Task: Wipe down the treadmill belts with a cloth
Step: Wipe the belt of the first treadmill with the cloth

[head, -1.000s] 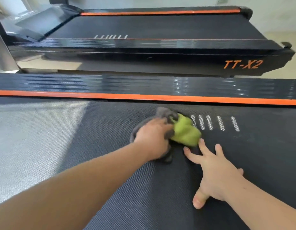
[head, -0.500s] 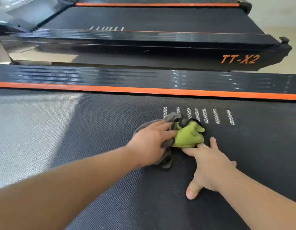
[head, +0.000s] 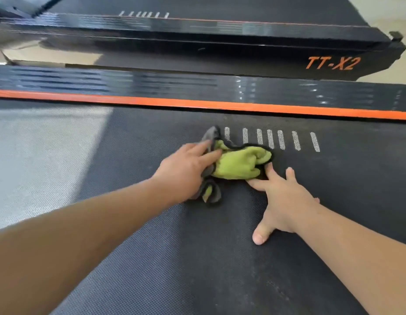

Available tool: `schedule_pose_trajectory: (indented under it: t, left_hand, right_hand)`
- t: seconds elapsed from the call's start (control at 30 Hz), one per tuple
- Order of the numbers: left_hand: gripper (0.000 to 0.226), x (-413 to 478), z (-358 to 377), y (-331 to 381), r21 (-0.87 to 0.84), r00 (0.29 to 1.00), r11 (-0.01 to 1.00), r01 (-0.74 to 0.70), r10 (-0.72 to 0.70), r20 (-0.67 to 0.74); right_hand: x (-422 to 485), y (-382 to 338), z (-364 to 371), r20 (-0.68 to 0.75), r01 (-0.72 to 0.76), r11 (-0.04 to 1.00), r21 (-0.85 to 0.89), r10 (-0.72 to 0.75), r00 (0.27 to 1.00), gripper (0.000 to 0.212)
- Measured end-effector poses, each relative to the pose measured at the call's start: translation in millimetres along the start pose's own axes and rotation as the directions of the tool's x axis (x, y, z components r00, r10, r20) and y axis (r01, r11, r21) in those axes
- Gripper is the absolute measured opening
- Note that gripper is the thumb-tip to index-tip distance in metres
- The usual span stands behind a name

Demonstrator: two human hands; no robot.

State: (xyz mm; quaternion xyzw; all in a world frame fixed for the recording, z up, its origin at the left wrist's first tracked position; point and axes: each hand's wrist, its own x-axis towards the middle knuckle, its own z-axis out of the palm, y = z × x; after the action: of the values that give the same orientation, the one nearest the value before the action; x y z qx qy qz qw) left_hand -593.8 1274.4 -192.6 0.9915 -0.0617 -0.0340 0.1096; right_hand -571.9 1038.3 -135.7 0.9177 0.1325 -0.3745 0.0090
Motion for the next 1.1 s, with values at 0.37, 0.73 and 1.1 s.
schedule_pose_trajectory:
  t: [0.37,0.73,1.1]
  left_hand:
    - [0.064,-41.1,-0.5,65.7,0.001,0.996,1.0,-0.001,0.001,0.094]
    - [0.093,-39.3,-36.3,123.7,-0.096,0.848,0.86,0.501,-0.466,0.252]
    - [0.045,-6.5,10.8,108.6,0.098,0.957,0.952,-0.289,0.286,0.041]
  right_hand:
    - [-2.7,-3.3,-2.3,0.024,-0.022,1.0,0.006,0.022,0.999,0.129]
    - [-52.2,57.5,35.4,-0.23,-0.084,0.986,0.142,0.115,0.966,0.147]
    - [-36.8,102.0,40.0,-0.027,-0.196,0.955,0.224,0.207,0.978,0.147]
